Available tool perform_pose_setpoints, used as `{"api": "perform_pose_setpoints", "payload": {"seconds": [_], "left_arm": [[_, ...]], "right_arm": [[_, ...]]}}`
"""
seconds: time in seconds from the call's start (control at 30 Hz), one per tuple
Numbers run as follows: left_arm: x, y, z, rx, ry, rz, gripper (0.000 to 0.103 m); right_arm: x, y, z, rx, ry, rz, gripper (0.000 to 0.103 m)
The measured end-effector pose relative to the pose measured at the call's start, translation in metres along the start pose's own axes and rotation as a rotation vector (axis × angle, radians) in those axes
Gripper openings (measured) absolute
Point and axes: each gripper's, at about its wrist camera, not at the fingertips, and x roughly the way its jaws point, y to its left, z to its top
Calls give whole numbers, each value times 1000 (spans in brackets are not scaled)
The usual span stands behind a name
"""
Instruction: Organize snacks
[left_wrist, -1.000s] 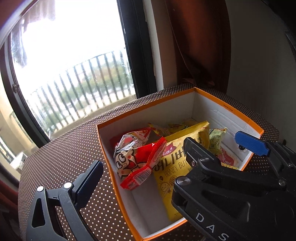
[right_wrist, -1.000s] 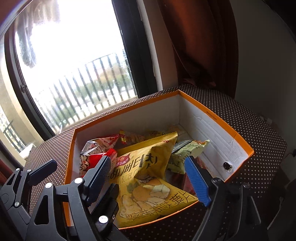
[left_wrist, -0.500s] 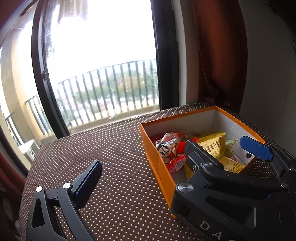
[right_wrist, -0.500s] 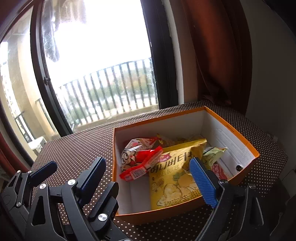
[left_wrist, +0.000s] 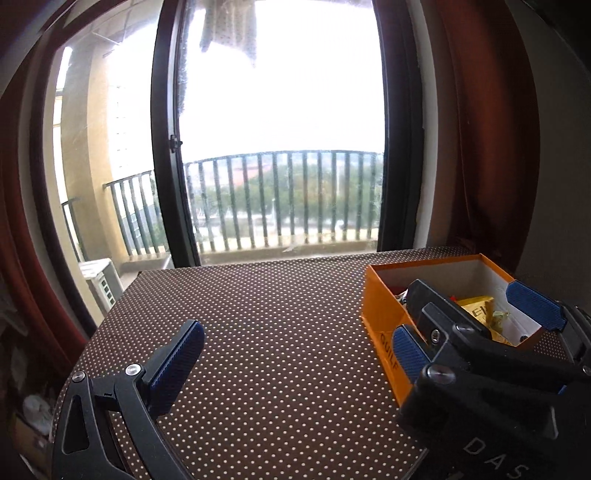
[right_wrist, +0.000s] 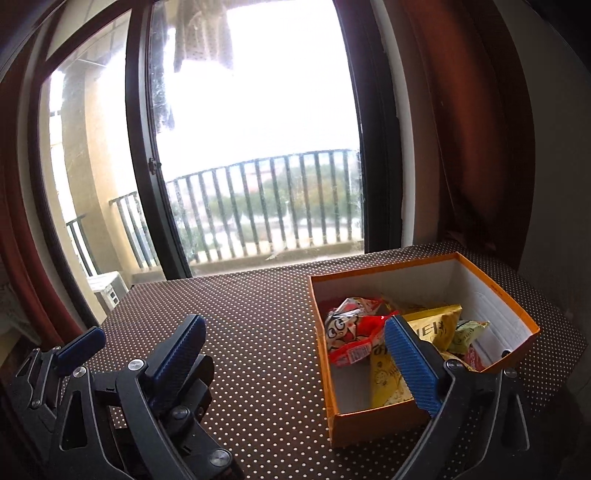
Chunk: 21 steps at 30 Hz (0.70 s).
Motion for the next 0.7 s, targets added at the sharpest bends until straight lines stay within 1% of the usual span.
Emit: {"api": "perform_pose_setpoints", "payload": {"seconds": [0.07,0.13,0.33,0.47,0.7], "left_arm": [[-9,12,-6,-20,-20,46,102],[-14,21,-11,-37,-29,67,102],[-23,37,-27,-68,-34,82,102],[-34,42,-36,-88,-56,99,102],[-34,35,-36,-85,-56,106,102]], "right_arm": [[-3,7,-3,-13,-9,19,100],[-7,14,-7,-26,-22,37,100],[-14,25,-20,-36,-33,82,101],[-19,28,-26,-37,-45,98,101],[-26,28,-31,-40,-54,102,101]]}}
